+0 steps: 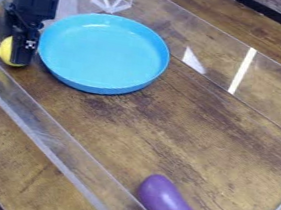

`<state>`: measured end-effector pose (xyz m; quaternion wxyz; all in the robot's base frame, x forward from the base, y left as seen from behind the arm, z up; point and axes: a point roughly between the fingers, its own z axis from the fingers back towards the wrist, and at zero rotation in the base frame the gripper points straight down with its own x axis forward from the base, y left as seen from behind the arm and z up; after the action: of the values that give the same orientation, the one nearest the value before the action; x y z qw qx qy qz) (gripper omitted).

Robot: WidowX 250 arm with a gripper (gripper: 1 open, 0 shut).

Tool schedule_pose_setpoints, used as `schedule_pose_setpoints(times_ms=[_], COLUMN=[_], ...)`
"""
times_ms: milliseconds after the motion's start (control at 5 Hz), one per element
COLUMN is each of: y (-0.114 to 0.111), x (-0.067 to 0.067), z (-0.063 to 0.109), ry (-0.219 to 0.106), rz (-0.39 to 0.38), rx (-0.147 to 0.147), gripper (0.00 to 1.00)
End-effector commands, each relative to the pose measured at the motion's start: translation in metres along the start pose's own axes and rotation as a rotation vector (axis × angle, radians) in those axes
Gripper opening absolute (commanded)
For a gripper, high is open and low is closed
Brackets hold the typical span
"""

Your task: Put the lemon on the blue tray

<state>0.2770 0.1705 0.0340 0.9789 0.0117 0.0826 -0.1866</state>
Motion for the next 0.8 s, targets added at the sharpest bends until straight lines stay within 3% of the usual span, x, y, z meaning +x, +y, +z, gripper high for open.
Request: schedule_pose_setpoints(times_ms=[0, 600], y=[0.006, 0.007], x=[0.01, 0.022], z=[0.02, 0.027], ry=[-0.038, -0.032], rz=[-0.008, -0.013], rx=[0.049, 0.066], gripper=[0.0, 0.0])
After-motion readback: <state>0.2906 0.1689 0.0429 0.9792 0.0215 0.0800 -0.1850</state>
